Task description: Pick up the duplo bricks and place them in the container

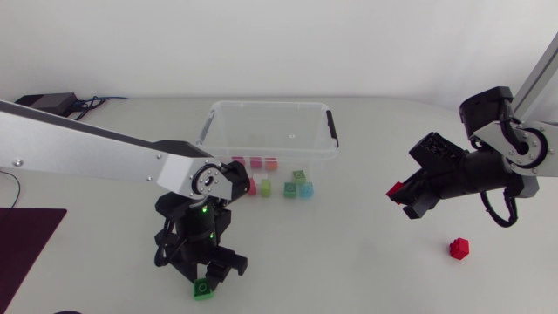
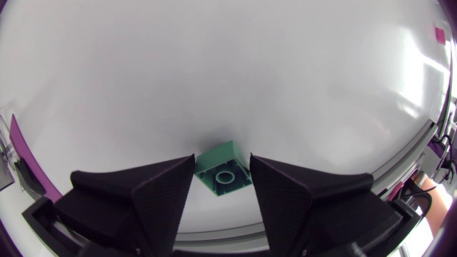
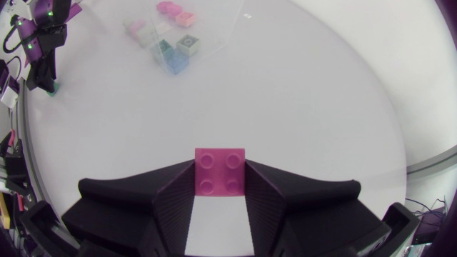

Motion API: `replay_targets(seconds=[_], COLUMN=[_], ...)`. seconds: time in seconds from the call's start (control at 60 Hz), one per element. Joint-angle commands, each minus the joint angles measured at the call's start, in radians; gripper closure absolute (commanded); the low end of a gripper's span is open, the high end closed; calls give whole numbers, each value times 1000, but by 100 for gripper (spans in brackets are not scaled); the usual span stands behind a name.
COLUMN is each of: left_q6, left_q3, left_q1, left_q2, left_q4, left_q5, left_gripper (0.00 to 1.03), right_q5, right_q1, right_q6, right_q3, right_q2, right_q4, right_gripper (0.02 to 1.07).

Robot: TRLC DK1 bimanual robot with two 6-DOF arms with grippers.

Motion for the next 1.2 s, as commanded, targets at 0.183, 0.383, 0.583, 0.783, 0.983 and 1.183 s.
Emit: replay_targets(seconds=[0.183,0.383,0.583,0.783,0.983,1.183], left_q6=[-35,-59,-108,-127,-133,-139], left_q3=[-12,-4,5,2,7,14], left_q1=[-30,-24,28,-14,-60,-66], left_q2=[-7,-24,-5,7,-1,7], left_q4=[-23,-33,-23,-35,-66,-67], left_q5=[-20,-35,-11,-3,23,18], left_gripper=[19,19,19,19,19,19], right_q5=[-11,-12,-14,-22,-23,-26], right_q1=[-17,-17,-17,-22,-22,-22], right_q6=[-21,-23,-23,-26,-27,-27], right_q3=[-35,-37,-35,-35,-35,-43], right_q2=[4,1,0,-2,-3,-3], right_q4=[2,1,2,2,4,13], right_gripper=[86,86,86,86,86,86])
